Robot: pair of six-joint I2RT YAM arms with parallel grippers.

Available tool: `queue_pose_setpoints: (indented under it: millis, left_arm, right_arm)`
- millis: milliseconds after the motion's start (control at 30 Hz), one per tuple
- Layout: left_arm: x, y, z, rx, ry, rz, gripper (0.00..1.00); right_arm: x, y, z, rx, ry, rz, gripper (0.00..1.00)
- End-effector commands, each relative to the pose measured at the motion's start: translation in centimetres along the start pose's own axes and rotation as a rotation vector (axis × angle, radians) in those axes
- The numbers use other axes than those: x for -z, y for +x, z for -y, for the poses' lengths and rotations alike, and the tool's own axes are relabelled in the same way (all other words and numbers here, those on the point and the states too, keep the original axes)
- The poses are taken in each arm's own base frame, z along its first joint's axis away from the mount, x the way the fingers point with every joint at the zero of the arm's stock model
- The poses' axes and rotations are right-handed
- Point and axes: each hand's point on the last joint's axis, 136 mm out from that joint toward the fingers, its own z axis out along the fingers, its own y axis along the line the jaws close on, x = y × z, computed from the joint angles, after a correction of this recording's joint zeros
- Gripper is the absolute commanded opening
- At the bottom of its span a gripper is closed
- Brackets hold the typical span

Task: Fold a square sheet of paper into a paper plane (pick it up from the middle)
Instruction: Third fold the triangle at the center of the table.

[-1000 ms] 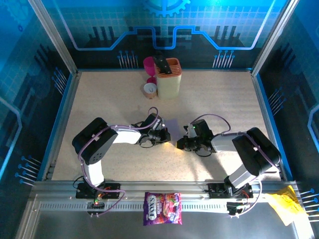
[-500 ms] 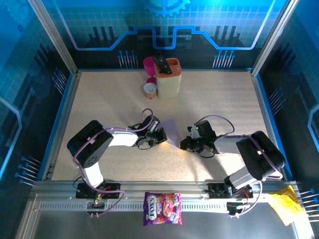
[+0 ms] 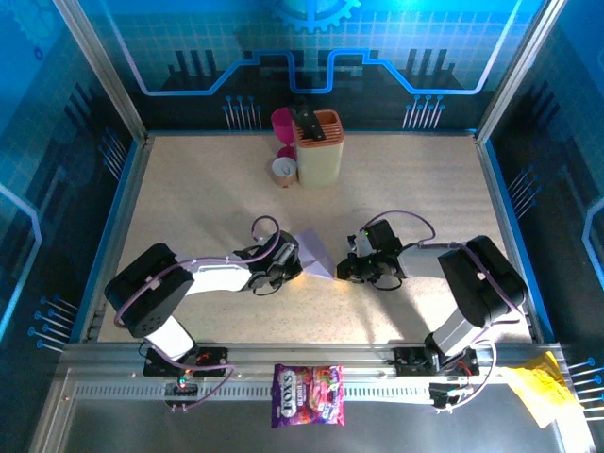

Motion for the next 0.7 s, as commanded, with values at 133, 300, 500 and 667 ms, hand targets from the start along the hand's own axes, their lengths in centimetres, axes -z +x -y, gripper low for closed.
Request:
queue_pose_setpoints:
  millis: [133,300,500,667]
  left_arm:
    - [1.5,1.3,3.9,-0.13,0.06,0.033,0.0]
    - [1.0,3.2,7.1,-0.152,0.152,-0.001,0.0]
    - [-0.7,4.5,8.1,-0.132,0.176,-0.039,0.0]
    - [-2.4,5.0,7.9,-0.111,0.177,-0.048,0.0]
  right_arm:
    - [-0.7,4.2,6.8,-0.1,0.241,-0.108,0.0]
    - [-0.8,4.4,7.0,-0.1,0.249,-0.11,0.0]
    - [-0.9,4.4,7.1,-0.1,0.256,-0.112,0.0]
    - [-0.9,4.5,7.3,-0.102,0.265,-0.115,0.0]
